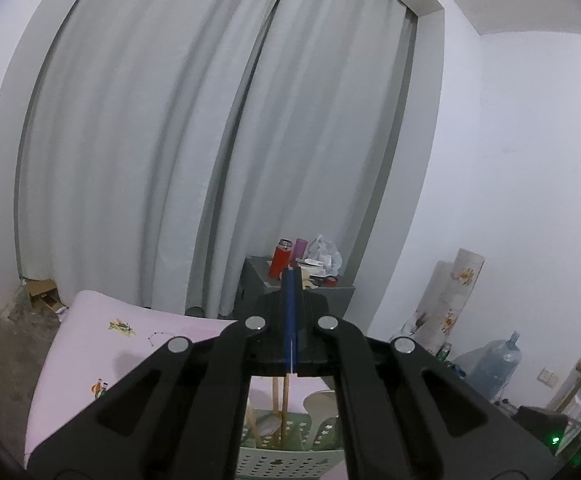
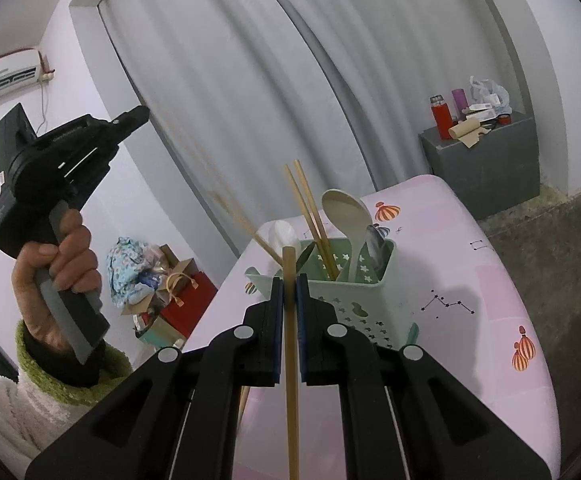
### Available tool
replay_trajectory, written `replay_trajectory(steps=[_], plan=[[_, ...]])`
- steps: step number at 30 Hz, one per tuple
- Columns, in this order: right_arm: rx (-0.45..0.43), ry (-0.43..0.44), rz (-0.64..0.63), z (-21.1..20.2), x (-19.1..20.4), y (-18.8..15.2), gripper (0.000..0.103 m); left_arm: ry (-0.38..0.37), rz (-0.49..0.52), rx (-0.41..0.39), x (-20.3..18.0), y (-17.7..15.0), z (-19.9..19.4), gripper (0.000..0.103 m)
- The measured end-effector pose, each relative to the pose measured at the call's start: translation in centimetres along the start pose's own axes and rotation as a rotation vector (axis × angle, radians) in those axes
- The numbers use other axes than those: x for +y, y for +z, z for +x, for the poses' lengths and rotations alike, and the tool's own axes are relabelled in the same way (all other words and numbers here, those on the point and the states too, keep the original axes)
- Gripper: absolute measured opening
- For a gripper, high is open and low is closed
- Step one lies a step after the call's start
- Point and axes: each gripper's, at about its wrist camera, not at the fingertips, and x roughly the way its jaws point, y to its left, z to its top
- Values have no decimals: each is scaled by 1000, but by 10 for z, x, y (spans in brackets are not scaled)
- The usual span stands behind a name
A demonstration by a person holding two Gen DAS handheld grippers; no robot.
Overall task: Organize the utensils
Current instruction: 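Open the left gripper over the basket to drop its chopstick, then grasp another chopstick with the left gripper while the right gripper holds its chopstick above the basket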
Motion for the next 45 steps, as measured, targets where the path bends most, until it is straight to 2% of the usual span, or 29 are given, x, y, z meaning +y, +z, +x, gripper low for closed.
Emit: replay_trajectory(steps=[5,12,16,22,27,29,33,36,37,42,45], plan=[[-4,-9,-2,-3,0,0,7,-16,-32,40,3,-9,16,0],[-5,-18,6,-6,-4,2,7,-17,-38,36,4,-11,16,0],[-4,-14,5,-7,-1,1,7,17,-49,37,13,-16,3,0],[1,-3,-6,-7,3,0,7,109,-111,76,56,-34,-27,1],[19,6,-24,-1,10,-2,7,190,-162,175,99,-69,-41,14],[28,10,-26,1,12,-3,7,222,-163,251,117,-91,-40,24],[51,12,-28,8,14,-5,7,240,-114,420,146,-131,-30,32],[63,9,-30,14,18,-6,7,210,-29,508,152,-156,-14,35],[65,8,-30,15,19,-6,7,179,10,544,151,-163,-4,36],[80,-5,-31,19,25,-7,7,107,206,629,136,-184,24,40],[84,-10,-36,21,28,-7,7,79,268,666,131,-192,38,40]])
